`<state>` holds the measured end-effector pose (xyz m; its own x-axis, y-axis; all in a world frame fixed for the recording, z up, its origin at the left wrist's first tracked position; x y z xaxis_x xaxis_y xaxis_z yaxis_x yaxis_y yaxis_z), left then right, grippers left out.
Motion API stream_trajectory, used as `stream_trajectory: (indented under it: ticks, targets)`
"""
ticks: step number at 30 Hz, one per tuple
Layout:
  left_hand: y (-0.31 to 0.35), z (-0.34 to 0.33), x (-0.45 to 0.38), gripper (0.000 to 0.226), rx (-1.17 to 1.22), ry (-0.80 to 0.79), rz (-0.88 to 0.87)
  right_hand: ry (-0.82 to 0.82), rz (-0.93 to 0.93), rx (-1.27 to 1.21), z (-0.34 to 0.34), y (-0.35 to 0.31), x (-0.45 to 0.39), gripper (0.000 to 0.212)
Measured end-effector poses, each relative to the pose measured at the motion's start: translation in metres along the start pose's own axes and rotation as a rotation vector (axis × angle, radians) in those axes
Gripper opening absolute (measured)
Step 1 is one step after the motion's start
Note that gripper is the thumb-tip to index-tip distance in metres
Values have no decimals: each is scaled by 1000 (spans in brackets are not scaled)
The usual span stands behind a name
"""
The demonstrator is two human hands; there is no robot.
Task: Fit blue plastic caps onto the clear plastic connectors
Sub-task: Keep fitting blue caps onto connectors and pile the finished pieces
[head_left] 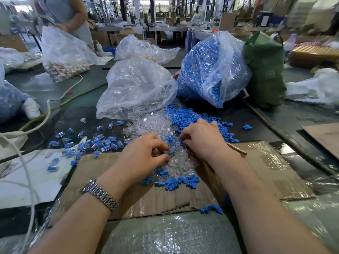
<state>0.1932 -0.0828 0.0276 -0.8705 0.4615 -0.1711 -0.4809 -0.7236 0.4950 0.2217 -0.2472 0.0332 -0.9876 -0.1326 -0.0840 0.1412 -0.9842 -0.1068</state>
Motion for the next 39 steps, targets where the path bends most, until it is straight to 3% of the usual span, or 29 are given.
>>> stream_trajectory:
  ticks: [8, 13, 17, 21, 25, 30, 39]
  targets:
    - [-5, -1, -1, 8, -37, -15, 48, 1, 4, -48, 0, 4, 1, 8]
    - [-11, 4, 2, 14, 37, -8, 74, 45, -21, -155, 7, 9, 3, 8]
    - [-18, 14, 3, 16, 391, 66, 161, 159, -11, -610, 19, 12, 8, 9]
    - [-25, 14, 3, 13, 767, 45, 261, 41, 105, -994, 20, 0, 14, 5]
    - [-26, 9, 2, 18, 1153, 4, 278, -4, 223, -1180, 24, -10, 18, 2]
    - [-20, 8, 0, 19, 1327, -25, 220, 43, 309, -1116, 33, -18, 21, 10]
    - [-17, 12, 2, 22, 1306, 11, 219, 83, 333, -890, 35, -25, 26, 3]
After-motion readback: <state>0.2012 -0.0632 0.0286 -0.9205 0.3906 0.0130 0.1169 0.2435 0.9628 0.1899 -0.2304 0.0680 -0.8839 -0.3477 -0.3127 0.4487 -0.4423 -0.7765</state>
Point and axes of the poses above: each hand's wrist, its own x-axis away from the middle knuckle, its own z-axis out of the back of the hand, y = z × x, the point moved 6 cm from there along -x, towards the middle knuckle, and after that the axes turned 3 degrees about -y, right-handed, at the moved point
